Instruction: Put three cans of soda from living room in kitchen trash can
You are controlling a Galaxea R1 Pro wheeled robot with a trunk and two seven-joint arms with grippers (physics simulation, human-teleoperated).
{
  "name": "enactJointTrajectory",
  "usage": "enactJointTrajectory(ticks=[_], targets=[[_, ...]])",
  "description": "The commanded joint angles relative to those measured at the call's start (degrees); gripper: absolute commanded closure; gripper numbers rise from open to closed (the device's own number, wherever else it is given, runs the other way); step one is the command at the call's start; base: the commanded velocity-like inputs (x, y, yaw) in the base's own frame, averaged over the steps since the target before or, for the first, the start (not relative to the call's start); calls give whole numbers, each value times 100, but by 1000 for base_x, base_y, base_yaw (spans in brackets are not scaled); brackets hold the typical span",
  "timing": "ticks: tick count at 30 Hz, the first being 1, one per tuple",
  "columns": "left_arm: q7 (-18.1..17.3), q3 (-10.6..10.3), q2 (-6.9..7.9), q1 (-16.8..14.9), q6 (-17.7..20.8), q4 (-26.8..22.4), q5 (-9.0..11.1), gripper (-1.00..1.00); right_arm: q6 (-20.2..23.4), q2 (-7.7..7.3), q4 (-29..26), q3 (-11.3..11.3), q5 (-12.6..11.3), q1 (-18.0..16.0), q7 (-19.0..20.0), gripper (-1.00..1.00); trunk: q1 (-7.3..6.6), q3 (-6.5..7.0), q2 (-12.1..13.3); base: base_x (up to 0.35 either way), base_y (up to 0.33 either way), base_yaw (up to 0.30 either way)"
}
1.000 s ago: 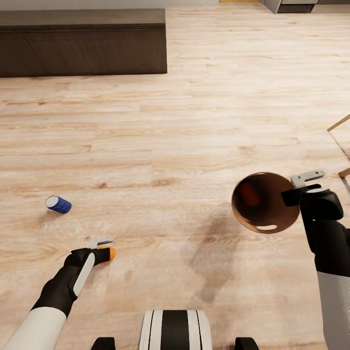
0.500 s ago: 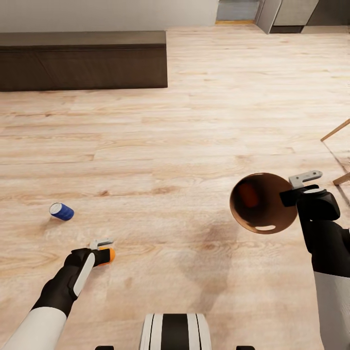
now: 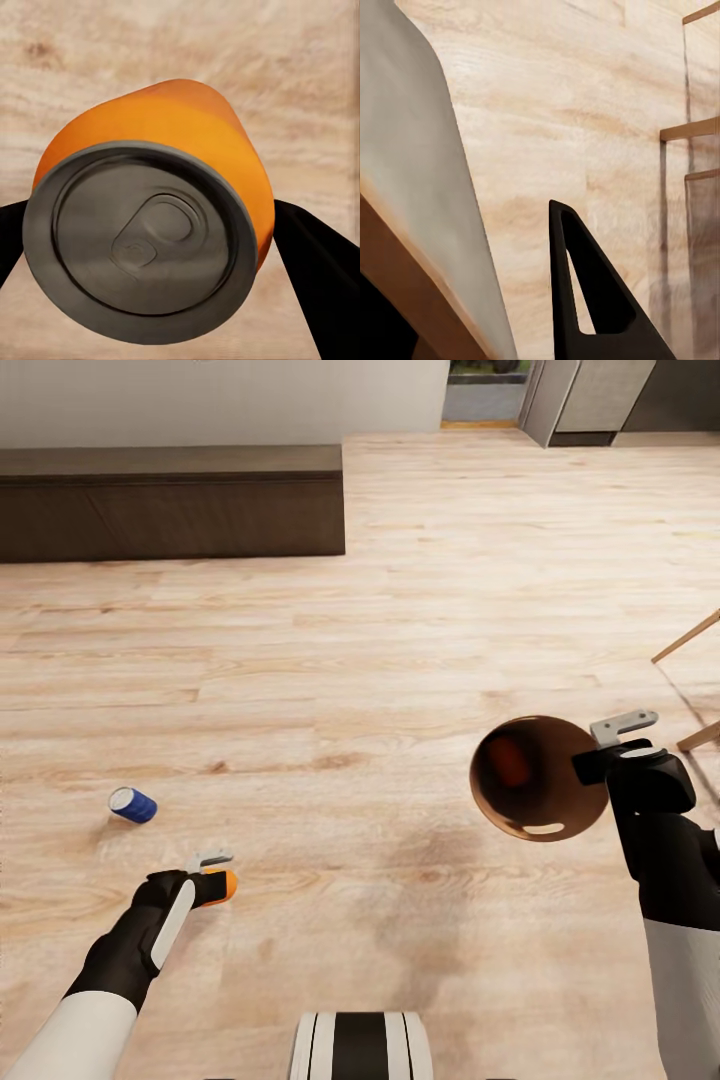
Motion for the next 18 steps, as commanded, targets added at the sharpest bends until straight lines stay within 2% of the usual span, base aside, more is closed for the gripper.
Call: enactJointTrajectory(ticks=[1,18], targets=[[-3,0,0,0,0,0,1,100,0,0,0,2,11,-1,32,100,-23,19,41,0,0,0],[-52,1,0,0,192,-6,9,100,0,0,0,141,0,1,35,100,-396,324,723,0,0,0]])
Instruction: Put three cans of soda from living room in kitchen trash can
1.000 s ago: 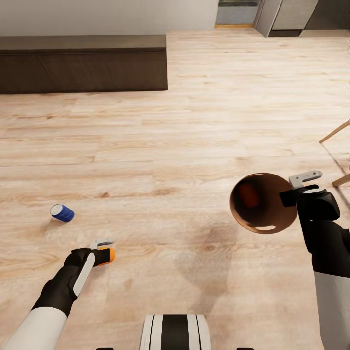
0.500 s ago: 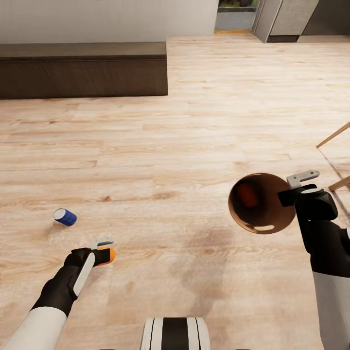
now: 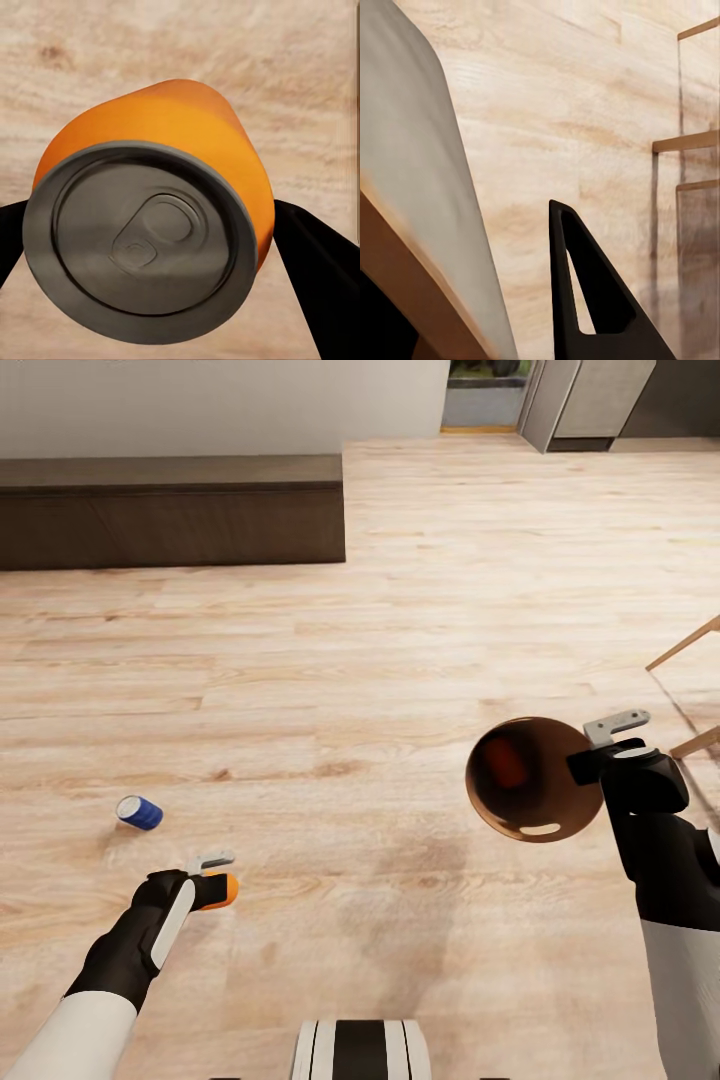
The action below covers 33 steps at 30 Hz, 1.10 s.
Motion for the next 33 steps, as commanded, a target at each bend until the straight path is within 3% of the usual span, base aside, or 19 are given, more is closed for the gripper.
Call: enactJointTrajectory(ticks=[1,11,12,15,16,18,19,22,27,29,30,33], targets=[[-2,0,0,0,0,-1,1,100,0,0,0,0,7,-1,29,100,-23,19,41,0,0,0],[-23,0,6,2,7,-27,12,100,0,-2,-173,-4,-59,7,197,100,-242,198,443,0,0,0],[-28,-1,3,1,17,-33,16,100,0,-16,-187,-33,-33,7,663,100,-264,216,483,0,0,0],[-203,-8,1,-7,73,-40,18,100,0,-57,-197,-82,81,7,1447,100,-330,270,603,0,0,0],[-289,-12,-1,-18,109,-46,18,100,0,-61,-198,-92,116,8,1542,100,-352,288,643,0,0,0],[-799,-74,16,-189,540,-234,18,100,0,-83,-200,-130,199,8,1867,100,-396,324,723,0,0,0],[-1328,-114,41,-355,991,-509,13,100,0,-119,-201,-283,230,6,2211,100,-418,342,763,0,0,0],[-1906,-160,58,-486,1362,-929,3,100,0,-176,-201,-592,278,2,2836,100,-484,396,884,0,0,0],[-2346,-218,70,-711,1466,-1444,-1,100,0,-352,-200,-1019,305,-1,3949,100,-594,485,1084,0,0,0],[-2491,-226,80,-818,1466,-1492,0,100,0,-371,-198,-1125,313,-1,4208,100,-638,521,1164,0,0,0],[-3144,-247,275,-986,1466,-1564,3,100,0,-381,-179,-1231,321,3,4563,100,-660,539,1205,0,0,0],[-4023,-257,550,-1033,1466,-1572,7,100,0,-376,-150,-1262,302,15,4674,100,-726,593,1325,0,0,0]])
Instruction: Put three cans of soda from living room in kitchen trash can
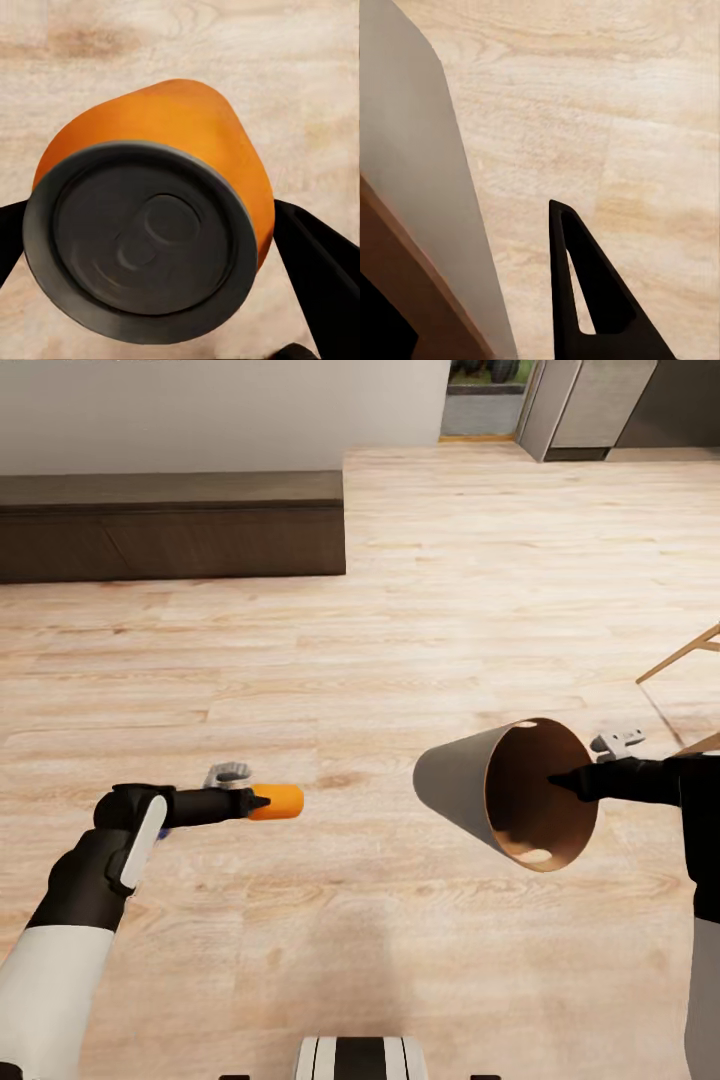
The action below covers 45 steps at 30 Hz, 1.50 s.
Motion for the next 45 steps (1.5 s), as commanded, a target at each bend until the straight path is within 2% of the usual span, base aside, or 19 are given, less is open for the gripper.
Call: enactJointTrajectory(ticks=[1,2,3,4,5,8,11,20,27,36,37,45], targets=[[-536,-2,125,-7,0,10,-21,100,10,6,16,-10,-18,39,58,100,-23,19,42,0,0,0],[-804,-3,175,-10,0,14,-20,100,10,9,24,-12,-25,73,68,100,-45,37,82,0,0,0],[-1577,-5,274,-11,0,19,-22,100,10,20,39,-21,-47,214,110,100,-66,55,122,0,0,0],[-1976,-5,316,-6,0,19,-27,100,10,26,45,-25,-58,300,127,100,-88,73,162,0,0,0],[-2246,-7,348,1,0,9,-30,100,10,34,49,-24,-66,357,133,100,-110,90,202,0,0,0],[-2574,-13,420,21,-204,3,-34,100,10,60,106,13,-65,427,103,100,-176,144,322,0,0,0],[-2662,-111,517,117,-303,39,-49,100,-179,148,224,112,127,490,117,100,-175,143,320,0,0,0],[-2662,-136,521,178,-378,39,-49,100,-474,148,526,393,339,490,195,100,-175,143,320,0,0,0],[-2626,-135,513,163,-360,49,-53,100,-680,149,617,384,484,490,252,100,-175,143,320,0,0,0],[-2730,-121,474,453,-324,60,-19,100,-897,432,682,316,564,517,321,100,-175,143,320,0,0,0],[-2734,-121,473,565,-323,62,-19,100,-701,438,684,315,-385,518,766,100,-175,143,320,0,0,0],[-2741,-121,472,576,-322,64,-16,100,-724,446,688,312,-394,519,784,100,-175,143,320,0,0,0]])
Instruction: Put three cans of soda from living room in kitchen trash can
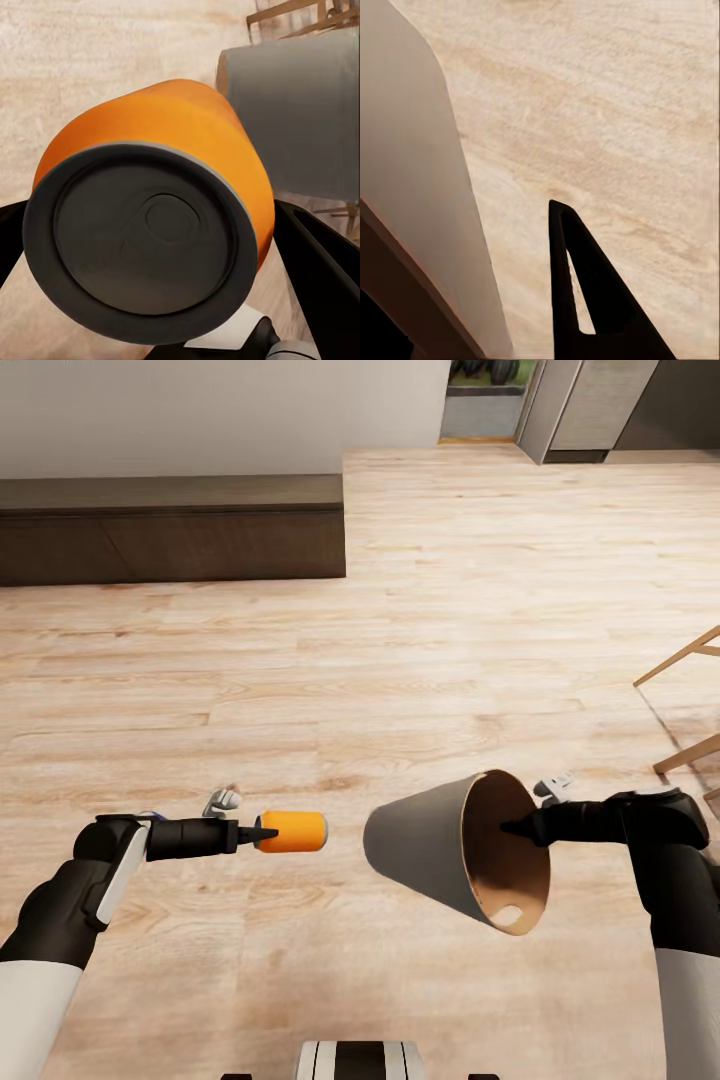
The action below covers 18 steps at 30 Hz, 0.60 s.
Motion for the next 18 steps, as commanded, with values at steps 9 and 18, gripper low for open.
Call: enactJointTrajectory(ticks=[9,18], targets=[[-9,0,5,1,-6,-10,8,100,66,3,1,8,-190,-1,52,100,-1,1,0,0,0,0],[-10,7,8,1,-8,-9,9,100,61,2,1,9,-186,-1,52,100,-1,1,0,0,0,0]])
